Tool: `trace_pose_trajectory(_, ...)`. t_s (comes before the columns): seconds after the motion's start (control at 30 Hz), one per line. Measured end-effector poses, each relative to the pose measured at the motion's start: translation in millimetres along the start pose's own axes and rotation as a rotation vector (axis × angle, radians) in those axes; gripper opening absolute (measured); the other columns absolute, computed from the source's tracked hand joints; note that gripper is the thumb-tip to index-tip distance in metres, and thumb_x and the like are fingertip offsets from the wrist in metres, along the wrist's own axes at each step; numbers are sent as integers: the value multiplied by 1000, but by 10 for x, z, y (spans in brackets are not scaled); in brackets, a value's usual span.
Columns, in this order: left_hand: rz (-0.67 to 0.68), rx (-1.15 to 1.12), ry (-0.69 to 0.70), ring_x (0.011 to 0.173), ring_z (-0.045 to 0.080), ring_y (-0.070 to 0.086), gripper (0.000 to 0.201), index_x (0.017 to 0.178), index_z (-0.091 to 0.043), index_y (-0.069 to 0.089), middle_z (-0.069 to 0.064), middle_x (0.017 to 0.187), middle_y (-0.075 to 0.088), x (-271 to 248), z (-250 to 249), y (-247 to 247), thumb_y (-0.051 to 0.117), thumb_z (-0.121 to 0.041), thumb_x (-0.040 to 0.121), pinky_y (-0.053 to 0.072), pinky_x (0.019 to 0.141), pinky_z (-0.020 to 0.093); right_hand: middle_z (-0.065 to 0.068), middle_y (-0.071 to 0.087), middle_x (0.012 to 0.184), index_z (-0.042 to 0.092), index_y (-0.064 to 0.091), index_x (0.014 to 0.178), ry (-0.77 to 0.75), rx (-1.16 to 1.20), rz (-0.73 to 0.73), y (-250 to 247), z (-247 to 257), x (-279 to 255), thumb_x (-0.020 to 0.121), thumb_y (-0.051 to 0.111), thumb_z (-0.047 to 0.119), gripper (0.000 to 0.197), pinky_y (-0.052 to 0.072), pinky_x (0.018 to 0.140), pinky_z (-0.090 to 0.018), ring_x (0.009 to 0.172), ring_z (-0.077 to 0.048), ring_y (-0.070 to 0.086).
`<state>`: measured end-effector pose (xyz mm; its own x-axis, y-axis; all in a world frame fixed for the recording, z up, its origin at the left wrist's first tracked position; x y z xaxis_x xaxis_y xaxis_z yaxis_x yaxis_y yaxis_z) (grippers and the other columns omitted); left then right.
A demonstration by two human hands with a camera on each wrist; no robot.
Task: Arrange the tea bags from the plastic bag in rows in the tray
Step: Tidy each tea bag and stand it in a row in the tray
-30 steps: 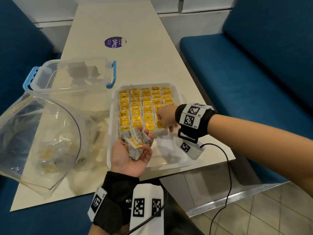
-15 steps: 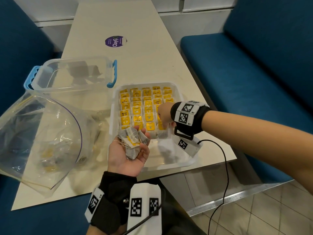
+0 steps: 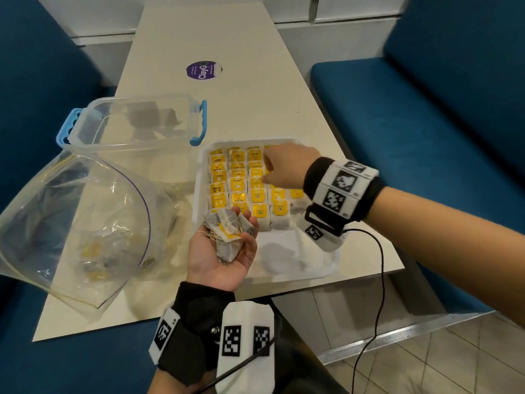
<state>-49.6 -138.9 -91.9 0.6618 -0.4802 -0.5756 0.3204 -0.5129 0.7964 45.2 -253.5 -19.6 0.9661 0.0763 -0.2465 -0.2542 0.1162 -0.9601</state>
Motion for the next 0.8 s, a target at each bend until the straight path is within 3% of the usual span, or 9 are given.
trace_pose_trajectory(0.07, 24, 3, -15, 60, 21, 65, 28, 87, -11, 62, 6, 87, 61, -12, 8, 35, 43, -32, 87, 49, 40, 21, -1, 62, 96, 11, 61, 101, -155, 234, -107, -242, 204, -235, 89, 56, 31, 24, 45, 76, -28, 87, -17, 56)
trace_pose_trajectory(0.13, 40, 9, -25, 61, 21, 65, 25, 85, -11, 62, 6, 87, 60, -28, 18, 70, 45, -29, 82, 51, 41, 22, 3, 61, 95, 11, 64, 103, -318, 357, -86, -322, 425, -465, 87, 61, 27, 22, 42, 75, -20, 87, -11, 54)
trace_pose_trajectory(0.2, 27, 14, -31, 65, 21, 65, 32, 85, -9, 62, 9, 84, 63, -41, 36, 79, 41, -31, 90, 52, 42, 24, 5, 61, 97, 13, 65, 106, -405, 372, -15, -270, 543, -595, 86, 63, 24, 23, 41, 75, -18, 88, -9, 54)
trace_pose_trajectory(0.3, -1, 15, -20, 63, 24, 66, 39, 84, -6, 63, 10, 80, 64, -49, 50, 81, 39, -35, 96, 55, 45, 29, 2, 62, 103, 16, 64, 112, -435, 365, 39, -171, 576, -647, 85, 65, 25, 28, 42, 78, -22, 88, -10, 53)
trace_pose_trajectory(0.43, 3, 60, 28, 63, 21, 67, 38, 88, -7, 66, 9, 75, 69, -22, 40, 75, 38, -32, 97, 58, 52, 33, 6, 53, 98, 21, 62, 115, -459, 352, 56, -85, 624, -690, 82, 68, 25, 34, 37, 68, -8, 84, -7, 51)
trace_pose_trajectory(0.5, 8, 69, 33, 60, 20, 68, 40, 90, -7, 67, 9, 78, 70, -6, 48, 64, 38, -33, 98, 58, 53, 33, 8, 50, 96, 21, 61, 116, -462, 353, 49, -47, 644, -692, 82, 68, 26, 35, 36, 68, -7, 84, -8, 52)
trace_pose_trajectory(0.67, 6, 51, 19, 52, 18, 67, 59, 58, -5, 70, 6, 61, 68, -13, 85, 71, 36, -32, 98, 57, 55, 34, 9, 54, 91, 16, 63, 107, -456, 365, 63, -3, 648, -685, 81, 69, 23, 28, 47, 79, -29, 88, -13, 57)
trace_pose_trajectory(0.8, -23, 35, 54, 51, 17, 67, 43, 75, -8, 64, 5, 61, 68, -10, 53, 66, 36, -31, 99, 56, 54, 32, 3, 59, 96, 13, 62, 107, -458, 441, 39, -22, 644, -693, 81, 68, 21, 28, 46, 77, -24, 86, -13, 58)
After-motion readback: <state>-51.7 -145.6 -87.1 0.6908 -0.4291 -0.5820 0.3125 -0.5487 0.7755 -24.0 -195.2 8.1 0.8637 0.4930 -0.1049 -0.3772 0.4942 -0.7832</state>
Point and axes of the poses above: each hand's wrist, its own x-axis towards the middle knuckle, its own y-axis out of the palm, z = x × y, the point moved 8 cm from there along x, towards the middle knuckle
